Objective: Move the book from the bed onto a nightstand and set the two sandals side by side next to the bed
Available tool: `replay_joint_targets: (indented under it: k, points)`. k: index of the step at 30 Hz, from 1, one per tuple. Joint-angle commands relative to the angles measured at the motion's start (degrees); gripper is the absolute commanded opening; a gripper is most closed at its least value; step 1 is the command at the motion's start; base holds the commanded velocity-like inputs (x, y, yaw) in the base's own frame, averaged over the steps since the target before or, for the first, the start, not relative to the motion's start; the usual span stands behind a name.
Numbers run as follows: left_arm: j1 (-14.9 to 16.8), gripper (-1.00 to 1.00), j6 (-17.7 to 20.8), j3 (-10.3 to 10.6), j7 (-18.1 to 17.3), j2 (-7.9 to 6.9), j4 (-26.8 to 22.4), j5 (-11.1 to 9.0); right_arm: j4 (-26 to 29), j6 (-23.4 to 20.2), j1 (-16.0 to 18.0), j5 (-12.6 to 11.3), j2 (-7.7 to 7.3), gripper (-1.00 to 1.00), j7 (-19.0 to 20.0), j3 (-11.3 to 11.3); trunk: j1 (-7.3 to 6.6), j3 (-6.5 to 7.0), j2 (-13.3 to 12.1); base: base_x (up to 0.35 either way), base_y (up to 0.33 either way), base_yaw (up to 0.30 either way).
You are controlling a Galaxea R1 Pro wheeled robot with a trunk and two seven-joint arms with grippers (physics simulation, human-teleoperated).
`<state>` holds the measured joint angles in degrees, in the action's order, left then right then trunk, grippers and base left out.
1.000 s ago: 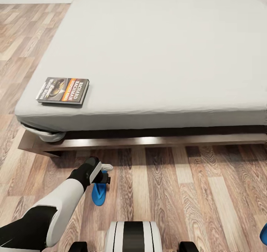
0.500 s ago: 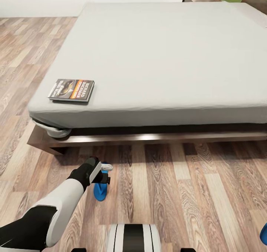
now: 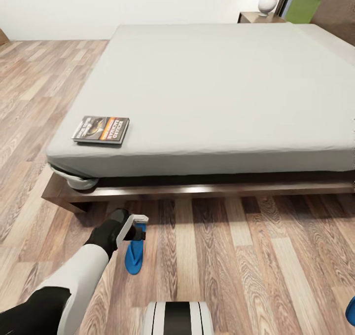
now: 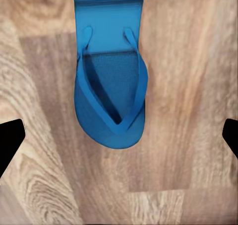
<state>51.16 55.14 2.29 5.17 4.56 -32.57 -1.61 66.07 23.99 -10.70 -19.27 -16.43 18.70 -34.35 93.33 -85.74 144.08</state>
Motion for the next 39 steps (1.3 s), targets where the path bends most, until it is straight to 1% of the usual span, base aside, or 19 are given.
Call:
replay_joint_targets:
  k: [1,6,10,14,16,17,18,20,23,24,25,26,31,32,33,34,35,36,39]
  points:
    - [-1.01,1.00,-0.29,0.21,0.28,-0.21,-1.57,-0.23,0.01,0.02,-0.02,-0.60,-0.02,-1.00,0.46,-0.02,-0.03,0.20,0.00,0.000,0.000,0.000]
    - [-7.36,1.00,-3.82,0.24,0.13,-0.81,-8.60,-0.23,-0.05,0.05,-0.02,-0.63,-0.06,-1.00,0.46,-0.02,-0.16,1.31,-0.07,0.000,0.000,0.000]
    - [-12.62,1.00,-4.96,0.26,0.11,-0.98,-13.60,-0.23,-0.06,0.04,-0.02,-0.60,-0.02,-1.00,0.53,0.05,-0.26,2.19,-0.12,0.000,0.000,0.000]
    - [-17.54,1.00,-6.06,0.42,-0.06,-2.28,-20.17,-0.33,-0.05,-0.01,-0.02,-0.55,-0.01,-1.00,0.59,0.11,-0.36,3.08,-0.18,0.000,0.000,0.000]
    - [-21.15,1.00,-7.73,0.44,-0.29,-3.25,-25.96,-0.44,0.04,-0.06,-0.02,-0.53,0.00,-1.00,0.57,0.14,-0.42,3.52,-0.20,0.000,0.000,0.000]
    - [-24.07,1.00,-9.37,0.46,-0.37,-4.03,-30.08,-0.48,0.08,-0.07,-0.02,-0.52,0.00,-1.00,0.56,0.16,-0.44,3.75,-0.22,0.000,0.000,0.000]
    - [-25.02,1.00,-10.05,0.46,-0.38,-4.22,-31.29,-0.48,0.08,-0.07,-0.02,-0.52,0.00,-1.00,0.56,0.18,-0.47,3.97,-0.23,0.000,0.000,0.000]
    - [-28.58,1.00,-13.77,0.44,-0.30,-4.73,-34.84,-0.46,0.15,-0.04,-0.02,-0.51,0.00,-1.00,0.55,0.26,-0.52,4.41,-0.26,0.000,0.000,0.000]
    - [-32.32,1.00,-22.77,0.29,0.00,-5.05,-36.85,-0.40,0.61,0.05,-0.02,-0.51,0.00,-1.00,0.55,0.31,-0.60,5.07,-0.30,0.000,0.000,0.000]
    - [-35.45,1.00,-32.14,0.18,0.04,-5.15,-37.53,-0.42,0.39,0.08,-0.02,-0.51,0.00,-1.00,0.55,0.33,-0.62,5.30,-0.31,0.000,0.000,0.000]
    - [-36.25,1.00,-33.49,0.14,0.01,-5.16,-37.88,-0.45,0.35,0.08,-0.02,-0.51,0.00,-1.00,0.55,0.33,-0.65,5.52,-0.32,0.000,0.000,0.000]
    - [-40.36,1.00,-36.05,0.00,-0.28,-5.18,-40.74,-0.56,0.29,0.09,-0.02,-0.51,0.00,-1.00,0.55,0.33,-0.67,5.74,-0.34,0.000,0.000,0.000]
    - [-42.62,1.00,-40.95,-0.11,-0.36,-5.21,-41.46,-0.68,0.12,0.00,-0.02,-0.48,0.00,-1.00,0.45,0.51,-0.80,6.85,-0.40,0.000,0.000,0.000]
    - [-43.34,1.00,-41.90,-0.22,-0.37,-5.25,-41.50,-0.78,0.08,-0.92,-0.02,1.40,0.00,-1.00,-0.10,0.65,-0.83,7.07,-0.42,0.000,0.000,0.000]
    - [-44.11,1.00,-43.29,-0.27,-0.40,-5.26,-41.84,-0.85,0.91,-3.00,0.06,6.01,0.30,-1.00,-2.85,1.18,-0.83,7.07,-0.42,0.000,0.000,0.000]
    - [-44.66,1.00,-44.08,-0.32,-0.41,-5.26,-42.11,-0.90,1.93,-4.28,0.27,8.57,0.67,-1.00,-5.26,2.26,-0.83,7.07,-0.42,0.000,0.000,0.000]
    - [-45.17,1.00,-44.76,-0.38,-0.42,-5.26,-42.34,-0.96,3.83,-6.12,0.56,10.83,1.13,-1.00,-8.24,4.79,-0.83,7.07,-0.42,0.000,0.000,0.000]
    - [-45.49,1.00,-45.06,-0.39,-0.42,-5.25,-42.46,-0.90,7.11,-9.59,0.73,12.28,1.45,-1.00,-11.06,8.12,-0.83,7.07,-0.42,0.000,0.000,0.000]
    - [-45.66,1.00,-44.98,-0.19,-0.42,-5.14,-42.31,-0.85,11.70,-13.86,0.84,12.89,1.61,-1.00,-13.13,10.42,-0.83,7.07,-0.42,0.000,0.000,0.000]
